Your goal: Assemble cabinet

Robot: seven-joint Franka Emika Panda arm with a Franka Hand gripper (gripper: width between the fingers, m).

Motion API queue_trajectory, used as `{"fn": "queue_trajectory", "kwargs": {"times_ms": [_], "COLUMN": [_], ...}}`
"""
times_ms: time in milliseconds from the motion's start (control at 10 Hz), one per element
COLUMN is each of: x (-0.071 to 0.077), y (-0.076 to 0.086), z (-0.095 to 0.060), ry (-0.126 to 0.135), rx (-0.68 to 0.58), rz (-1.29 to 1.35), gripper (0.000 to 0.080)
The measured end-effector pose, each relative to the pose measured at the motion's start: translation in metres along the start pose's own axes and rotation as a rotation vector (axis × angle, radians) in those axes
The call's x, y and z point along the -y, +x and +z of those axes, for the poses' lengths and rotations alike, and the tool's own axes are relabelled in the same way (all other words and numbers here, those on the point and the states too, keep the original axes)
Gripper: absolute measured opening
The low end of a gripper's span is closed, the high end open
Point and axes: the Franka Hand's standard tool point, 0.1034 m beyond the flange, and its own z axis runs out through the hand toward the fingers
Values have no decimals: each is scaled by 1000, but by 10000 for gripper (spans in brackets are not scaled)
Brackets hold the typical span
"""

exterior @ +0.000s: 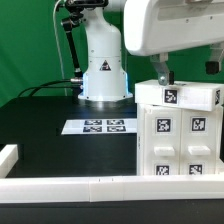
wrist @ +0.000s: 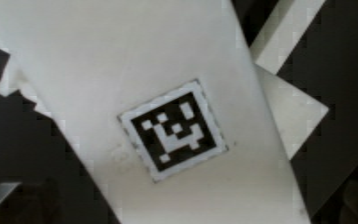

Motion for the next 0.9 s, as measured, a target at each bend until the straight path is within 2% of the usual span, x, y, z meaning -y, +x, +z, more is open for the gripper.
{"fn": "queue_trajectory", "kwargs": {"times_ms": [200,600,900], "x": [0,1,-4], "y": [-2,-11,-14], "z": [2,16,20], "ry": [3,4,6], "rx": [4,12,18], "rz": [-84,-78,-70], "gripper": [796,796,782]}}
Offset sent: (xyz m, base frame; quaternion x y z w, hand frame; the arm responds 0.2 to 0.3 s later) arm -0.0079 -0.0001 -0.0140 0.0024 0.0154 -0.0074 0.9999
